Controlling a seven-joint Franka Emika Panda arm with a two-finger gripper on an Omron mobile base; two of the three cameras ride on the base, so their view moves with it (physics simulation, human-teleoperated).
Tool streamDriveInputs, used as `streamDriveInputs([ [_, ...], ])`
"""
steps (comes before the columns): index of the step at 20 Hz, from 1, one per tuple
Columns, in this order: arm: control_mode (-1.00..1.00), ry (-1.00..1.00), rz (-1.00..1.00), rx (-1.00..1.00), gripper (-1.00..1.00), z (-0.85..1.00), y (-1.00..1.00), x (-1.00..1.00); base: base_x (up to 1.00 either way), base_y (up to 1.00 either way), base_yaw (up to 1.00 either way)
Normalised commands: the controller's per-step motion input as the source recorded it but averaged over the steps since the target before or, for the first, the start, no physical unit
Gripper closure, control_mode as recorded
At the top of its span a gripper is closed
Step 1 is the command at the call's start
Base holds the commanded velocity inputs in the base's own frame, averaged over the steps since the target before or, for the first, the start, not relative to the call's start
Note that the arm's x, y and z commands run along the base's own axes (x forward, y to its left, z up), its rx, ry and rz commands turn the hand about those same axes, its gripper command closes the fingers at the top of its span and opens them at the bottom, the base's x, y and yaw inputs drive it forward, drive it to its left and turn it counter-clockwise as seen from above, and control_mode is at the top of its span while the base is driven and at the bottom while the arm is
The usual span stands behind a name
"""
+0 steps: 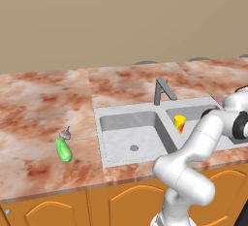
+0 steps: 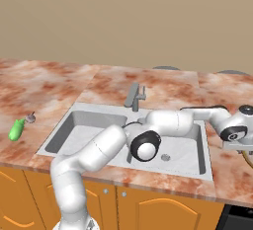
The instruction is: Remove the corn and garlic from the sink. Then move the bowl and cup from the counter to the sink for washing.
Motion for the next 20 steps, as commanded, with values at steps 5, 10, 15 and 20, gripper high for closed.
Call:
streamDriveInputs([
  [5,-1.00,-0.23,0.00,-0.04,1.00,0.19,0.17,-0.15,0.00,0.00,0.00],
  [10,-1.00,-0.16,0.04,-0.16,1.00,0.21,0.17,-0.05,0.00,0.00,0.00],
  [15,-1.00,-0.05,0.08,-0.25,1.00,0.20,0.19,0.00,0.00,0.00,0.00],
  [20,-1.00,0.01,0.15,-0.26,1.00,0.22,0.14,-0.03,0.00,0.00,0.00],
])
